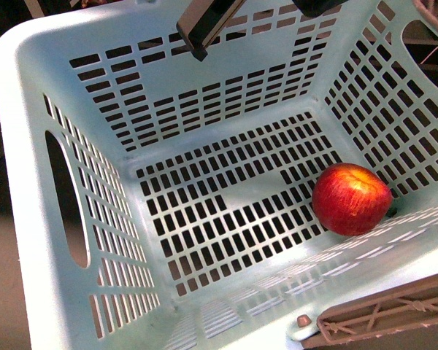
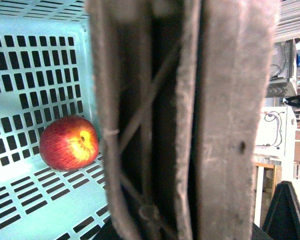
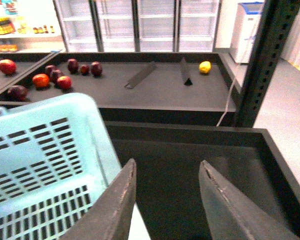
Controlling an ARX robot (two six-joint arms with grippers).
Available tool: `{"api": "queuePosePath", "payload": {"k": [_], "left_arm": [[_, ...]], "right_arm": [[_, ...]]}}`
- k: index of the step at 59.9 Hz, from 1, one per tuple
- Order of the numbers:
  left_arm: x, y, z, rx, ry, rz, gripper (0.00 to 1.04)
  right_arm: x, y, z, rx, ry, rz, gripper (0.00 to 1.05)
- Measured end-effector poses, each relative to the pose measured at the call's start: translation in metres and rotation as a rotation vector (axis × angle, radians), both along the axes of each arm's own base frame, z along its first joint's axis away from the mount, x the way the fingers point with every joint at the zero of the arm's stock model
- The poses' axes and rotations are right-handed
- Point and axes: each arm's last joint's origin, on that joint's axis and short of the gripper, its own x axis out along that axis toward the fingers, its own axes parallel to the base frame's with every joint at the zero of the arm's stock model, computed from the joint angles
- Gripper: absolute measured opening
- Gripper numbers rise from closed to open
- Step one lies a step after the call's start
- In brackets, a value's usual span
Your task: Pick apple with right arm and hold basket with left
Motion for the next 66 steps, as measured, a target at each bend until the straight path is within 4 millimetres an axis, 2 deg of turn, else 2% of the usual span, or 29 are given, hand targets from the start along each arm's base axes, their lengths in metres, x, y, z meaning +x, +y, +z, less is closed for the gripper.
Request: {"api": "queuePosePath", "payload": {"k": [11, 54, 66], "left_arm": [[0.000, 0.000, 0.000, 0.001, -0.001, 0.002, 0.15], [0.000, 0.000, 0.000, 0.001, -0.001, 0.002, 0.15], [0.000, 0.000, 0.000, 0.000, 0.000, 0.001, 0.15]], "right_arm": [[-0.013, 0.001, -0.011, 0.000, -0.003, -0.003, 0.02], [-0.044, 0.001, -0.037, -0.003, -0.018, -0.002, 0.02], [-0.049, 0.001, -0.035, -0.003, -0.030, -0.002, 0.02]]}}
